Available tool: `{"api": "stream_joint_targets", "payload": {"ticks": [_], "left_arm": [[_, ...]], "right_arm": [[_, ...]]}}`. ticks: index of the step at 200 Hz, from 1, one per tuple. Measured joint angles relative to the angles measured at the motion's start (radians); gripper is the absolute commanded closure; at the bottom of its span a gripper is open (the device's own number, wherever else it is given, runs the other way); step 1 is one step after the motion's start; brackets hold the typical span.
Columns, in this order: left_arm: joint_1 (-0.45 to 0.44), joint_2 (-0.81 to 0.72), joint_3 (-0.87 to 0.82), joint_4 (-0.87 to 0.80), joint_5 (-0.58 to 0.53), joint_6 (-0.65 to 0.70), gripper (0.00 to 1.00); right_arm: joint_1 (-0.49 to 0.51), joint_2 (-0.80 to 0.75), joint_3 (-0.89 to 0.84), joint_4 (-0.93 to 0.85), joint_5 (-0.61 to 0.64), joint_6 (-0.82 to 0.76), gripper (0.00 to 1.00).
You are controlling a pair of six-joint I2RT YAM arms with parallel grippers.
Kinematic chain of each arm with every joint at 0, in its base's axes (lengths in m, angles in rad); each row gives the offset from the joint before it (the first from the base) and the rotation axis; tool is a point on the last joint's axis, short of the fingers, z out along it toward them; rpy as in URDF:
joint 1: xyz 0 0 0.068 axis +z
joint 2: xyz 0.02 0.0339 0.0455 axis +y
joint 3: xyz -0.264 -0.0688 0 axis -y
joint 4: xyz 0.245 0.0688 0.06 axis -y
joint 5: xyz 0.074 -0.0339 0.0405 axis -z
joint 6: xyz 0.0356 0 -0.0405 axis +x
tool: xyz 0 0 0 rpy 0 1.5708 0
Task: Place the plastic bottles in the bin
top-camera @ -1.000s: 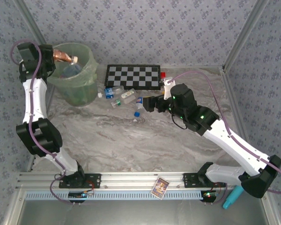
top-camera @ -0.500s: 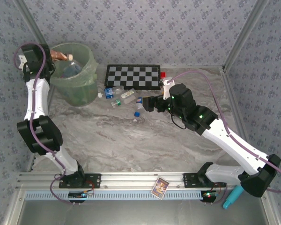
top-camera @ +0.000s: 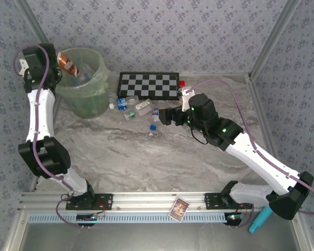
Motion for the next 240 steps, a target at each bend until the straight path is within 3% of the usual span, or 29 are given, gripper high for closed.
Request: {"api": "stream_joint_targets", "payload": {"ticks": [91, 196, 240], "left_arm": [[-0.004, -0.063, 0.016, -0.094, 0.025, 0.124, 0.02], [-0.004, 0.095, 0.392, -0.295, 0.048, 0.389, 0.01], [-0.004, 0.145, 0.447, -0.344, 0.063, 0.467, 0.01]], "right_arm": [[0.048, -0.083, -0.021, -0.019, 0.051, 0.006, 0.0], [0.066, -0.134, -0.042, -0.103, 0.132, 0.023, 0.01], [0.064, -0.134, -0.039, -0.137, 0.149, 0.026, 0.0]]}}
